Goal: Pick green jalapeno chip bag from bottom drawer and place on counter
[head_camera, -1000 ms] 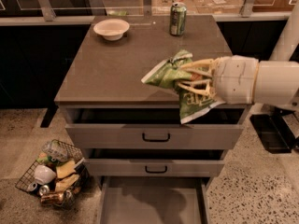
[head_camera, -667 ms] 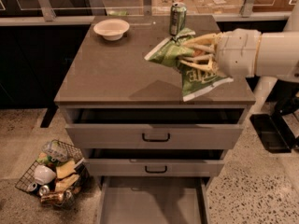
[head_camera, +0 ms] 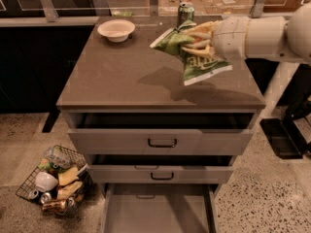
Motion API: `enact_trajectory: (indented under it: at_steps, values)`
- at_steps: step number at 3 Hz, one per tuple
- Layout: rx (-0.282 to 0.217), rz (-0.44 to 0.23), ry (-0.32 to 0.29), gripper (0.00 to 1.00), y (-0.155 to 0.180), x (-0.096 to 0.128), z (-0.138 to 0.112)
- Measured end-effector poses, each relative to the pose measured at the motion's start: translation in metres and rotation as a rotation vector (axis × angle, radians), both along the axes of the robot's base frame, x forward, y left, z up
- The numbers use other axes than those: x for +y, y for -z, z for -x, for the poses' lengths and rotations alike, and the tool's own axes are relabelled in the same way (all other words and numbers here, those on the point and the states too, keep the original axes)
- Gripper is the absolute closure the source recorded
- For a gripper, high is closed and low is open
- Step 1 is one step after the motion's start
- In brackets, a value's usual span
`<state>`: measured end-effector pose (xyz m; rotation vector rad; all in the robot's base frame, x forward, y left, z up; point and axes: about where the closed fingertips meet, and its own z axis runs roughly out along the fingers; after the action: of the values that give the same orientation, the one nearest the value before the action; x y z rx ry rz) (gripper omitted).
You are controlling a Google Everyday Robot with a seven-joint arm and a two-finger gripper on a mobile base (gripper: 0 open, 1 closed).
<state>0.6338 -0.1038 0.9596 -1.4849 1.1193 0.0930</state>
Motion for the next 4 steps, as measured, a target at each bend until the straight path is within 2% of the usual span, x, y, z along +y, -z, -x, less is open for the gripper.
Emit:
enact_trajectory:
  at_steps: [1, 2, 4]
  values:
    - [0.022, -0.016, 0.001, 1.00, 0.020, 0.006, -0.043]
    - [0.017, -0.023, -0.007, 0.83, 0.016, 0.013, -0.047]
    - [0.019, -0.022, -0.015, 0.37, 0.018, 0.018, -0.047]
